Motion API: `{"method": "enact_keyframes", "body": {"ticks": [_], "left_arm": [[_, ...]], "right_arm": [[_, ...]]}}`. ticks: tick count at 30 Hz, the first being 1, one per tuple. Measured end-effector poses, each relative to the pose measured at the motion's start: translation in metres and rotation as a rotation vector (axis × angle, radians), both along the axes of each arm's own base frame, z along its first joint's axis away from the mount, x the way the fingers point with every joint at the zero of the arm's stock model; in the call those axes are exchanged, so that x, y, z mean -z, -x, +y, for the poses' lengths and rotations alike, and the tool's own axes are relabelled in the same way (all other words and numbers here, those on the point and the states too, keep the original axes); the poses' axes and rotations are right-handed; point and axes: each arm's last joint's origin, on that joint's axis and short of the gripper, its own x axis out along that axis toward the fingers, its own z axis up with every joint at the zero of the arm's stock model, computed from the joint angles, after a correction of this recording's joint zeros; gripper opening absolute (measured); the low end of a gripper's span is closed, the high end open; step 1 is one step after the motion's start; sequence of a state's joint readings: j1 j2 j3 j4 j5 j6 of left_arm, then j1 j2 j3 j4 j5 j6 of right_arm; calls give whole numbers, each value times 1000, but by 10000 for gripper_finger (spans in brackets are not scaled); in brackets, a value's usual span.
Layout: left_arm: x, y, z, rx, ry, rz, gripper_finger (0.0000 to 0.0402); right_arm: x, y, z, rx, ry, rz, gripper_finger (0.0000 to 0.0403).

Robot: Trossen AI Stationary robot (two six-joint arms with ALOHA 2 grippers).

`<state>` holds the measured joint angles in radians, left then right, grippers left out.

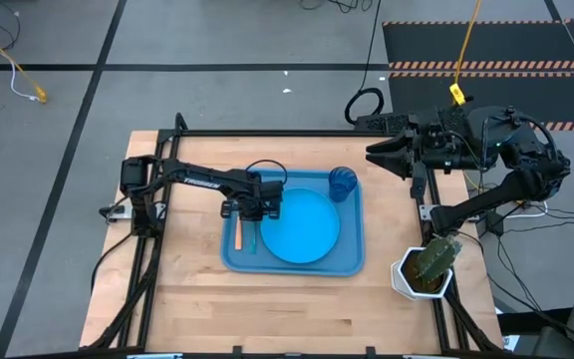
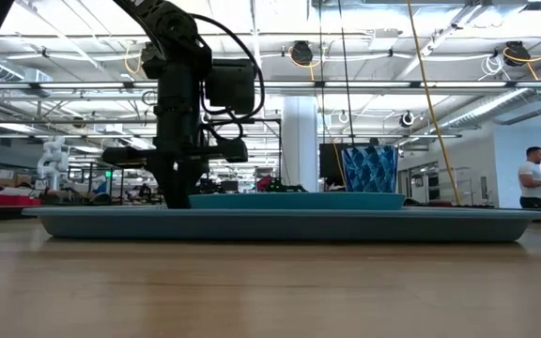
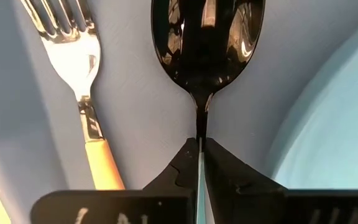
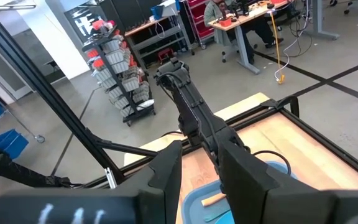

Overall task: Pick and place plate/cup/fork/spoon on tray
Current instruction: Put the blue spoon on the blue tray to the left of the blue plate

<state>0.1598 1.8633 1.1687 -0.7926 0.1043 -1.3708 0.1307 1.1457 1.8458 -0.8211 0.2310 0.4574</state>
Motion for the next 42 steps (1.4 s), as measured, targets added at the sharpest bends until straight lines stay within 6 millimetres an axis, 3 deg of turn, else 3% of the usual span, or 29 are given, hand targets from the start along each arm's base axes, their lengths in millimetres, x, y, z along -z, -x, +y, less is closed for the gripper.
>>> {"method": "enact_keyframes", "body": {"ticks": [16,25,33,42], "left_arm": [[0,3,14,-17,-18,3,10],[0,4,14,-21,-7,10,23],[0,4,14,-12,11,12,11],[0,4,13,-11,26,8,43]], "right_arm": [[-1,2,0,-1,1,-5,98],[-1,2,0,-6,26,-3,98],[-1,2,0,-10,47,-1,98],[-1,2,0,-12,56,0,98]]}}
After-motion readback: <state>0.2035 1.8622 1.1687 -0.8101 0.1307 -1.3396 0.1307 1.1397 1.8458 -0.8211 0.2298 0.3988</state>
